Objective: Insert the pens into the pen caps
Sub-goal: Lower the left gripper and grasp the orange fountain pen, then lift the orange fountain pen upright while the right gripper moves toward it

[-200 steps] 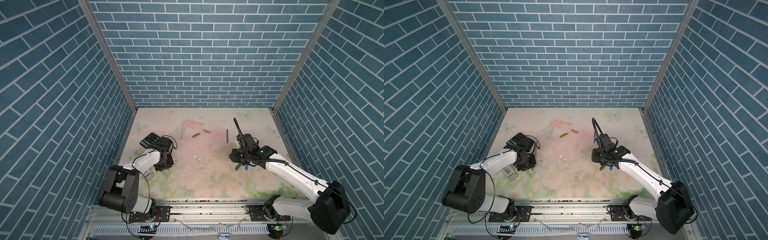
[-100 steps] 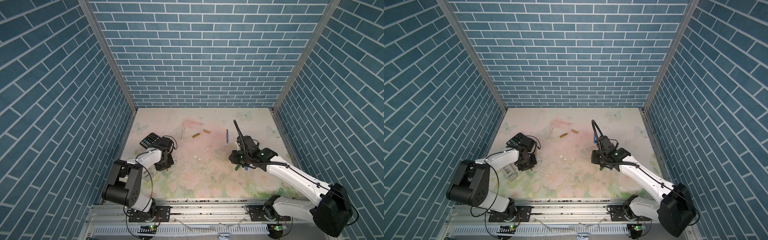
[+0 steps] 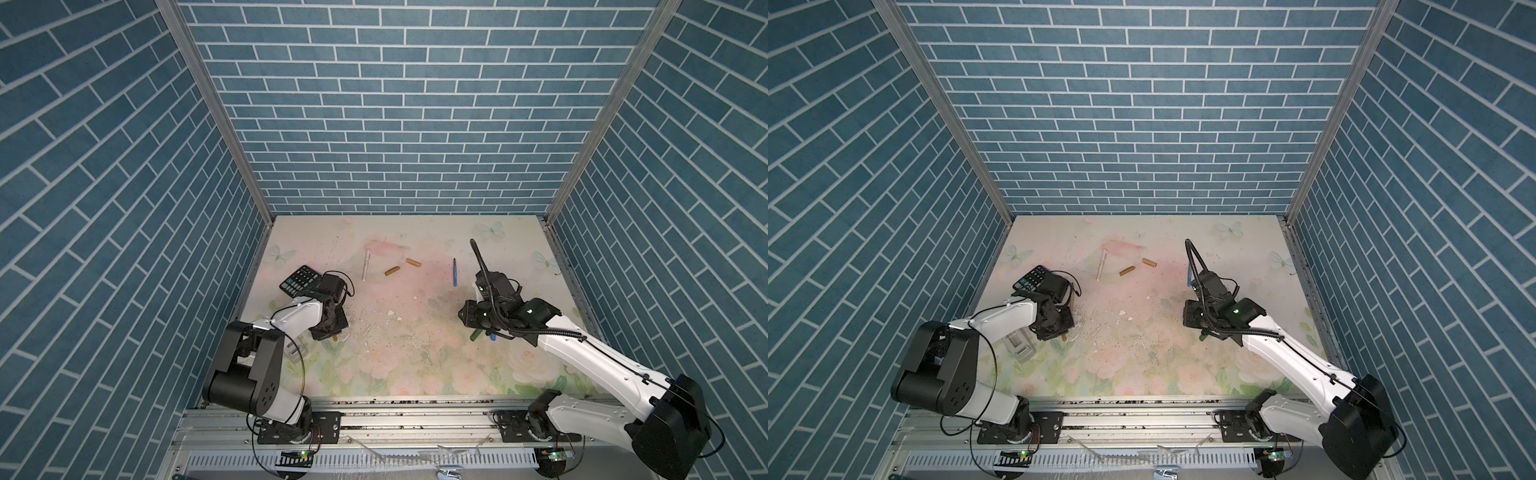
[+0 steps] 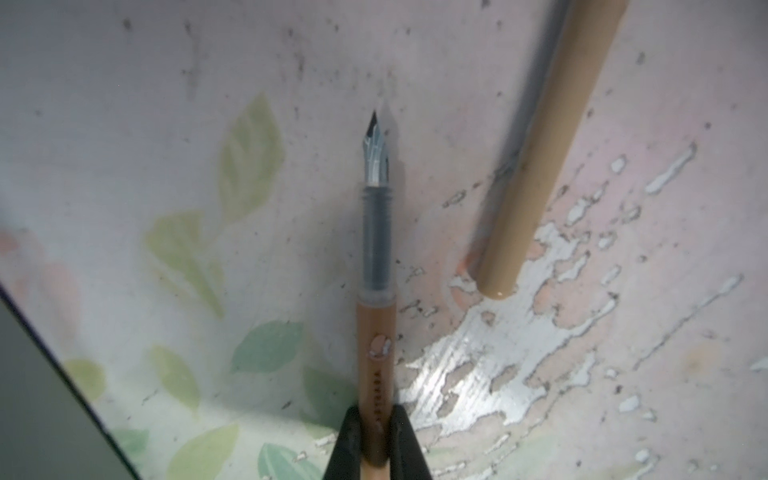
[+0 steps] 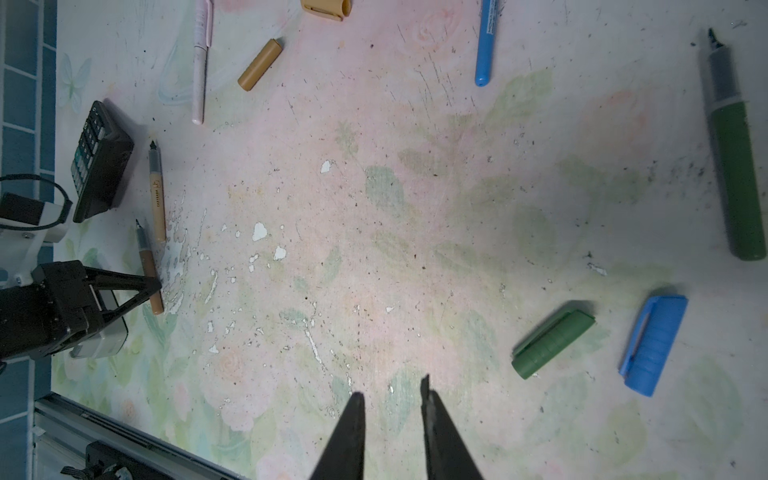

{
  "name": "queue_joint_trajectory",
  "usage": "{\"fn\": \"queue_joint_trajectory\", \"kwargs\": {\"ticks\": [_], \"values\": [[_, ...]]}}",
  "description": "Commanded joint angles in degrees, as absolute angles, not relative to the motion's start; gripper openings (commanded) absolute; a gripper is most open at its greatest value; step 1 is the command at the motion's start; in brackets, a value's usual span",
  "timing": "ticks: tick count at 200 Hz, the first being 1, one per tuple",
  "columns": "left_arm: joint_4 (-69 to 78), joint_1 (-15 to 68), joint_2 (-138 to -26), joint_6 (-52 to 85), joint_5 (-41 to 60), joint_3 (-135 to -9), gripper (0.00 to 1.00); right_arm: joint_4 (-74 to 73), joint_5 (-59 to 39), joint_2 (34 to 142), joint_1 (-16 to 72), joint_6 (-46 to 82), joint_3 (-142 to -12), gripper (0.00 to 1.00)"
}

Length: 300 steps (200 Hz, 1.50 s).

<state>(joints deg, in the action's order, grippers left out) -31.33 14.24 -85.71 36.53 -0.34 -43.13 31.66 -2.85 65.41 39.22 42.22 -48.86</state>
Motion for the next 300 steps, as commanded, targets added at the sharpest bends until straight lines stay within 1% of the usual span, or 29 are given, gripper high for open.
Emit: {"fn": "queue_joint_trajectory", "kwargs": {"ticks": [1,29,46,81,111,139,158,172,177,208,230,262,300], "values": [[-31.99,14.04,-85.56,35.61,-0.53,-41.56,0.06,32.48,-1.64,63.73,39.51,44.54,-49.39,0.27],[-34.62,14.15,-79.70,35.35,-2.01,-41.69,0.05,32.96,-1.68,62.76,39.64,44.56,-49.82,0.27],[-36.22,14.13,-74.41,35.29,-1.93,-41.12,0.02,33.23,-1.51,62.18,39.73,44.56,-50.14,0.27],[-38.66,14.24,-61.77,32.86,0.43,-40.24,0.00,33.70,-1.58,61.18,39.84,44.45,-50.91,0.27],[-36.24,15.00,-54.72,28.80,6.92,-41.51,0.00,32.09,-2.38,60.15,40.03,43.42,-50.89,0.27],[-25.93,18.27,-51.83,23.43,14.88,-44.46,0.00,29.51,-4.06,59.78,40.33,42.09,-51.49,0.32],[-15.94,21.27,-52.70,20.31,19.98,-46.18,0.00,27.49,-4.70,59.55,40.52,40.89,-52.74,0.35],[-9.38,23.18,-55.81,18.72,24.21,-48.65,0.00,25.93,-4.66,59.44,40.68,39.76,-54.22,0.39],[-7.48,23.73,-57.28,18.00,25.80,-49.70,0.00,25.33,-6.42,59.52,40.69,39.33,-54.82,0.40],[-2.23,27.08,-68.12,14.24,34.58,-58.00,0.00,22.84,-8.99,62.10,40.76,36.23,-60.32,0.43],[4.09,27.87,-72.92,16.61,40.67,-58.29,0.00,20.51,-12.74,66.25,41.07,34.90,-64.84,0.46],[7.64,28.15,-73.45,17.72,42.21,-55.30,0.00,15.88,-16.53,72.47,42.15,35.16,-70.45,0.49],[6.98,28.14,-71.39,17.18,41.22,-54.49,0.00,12.77,-16.62,77.96,43.36,35.16,-74.66,0.50]]}}
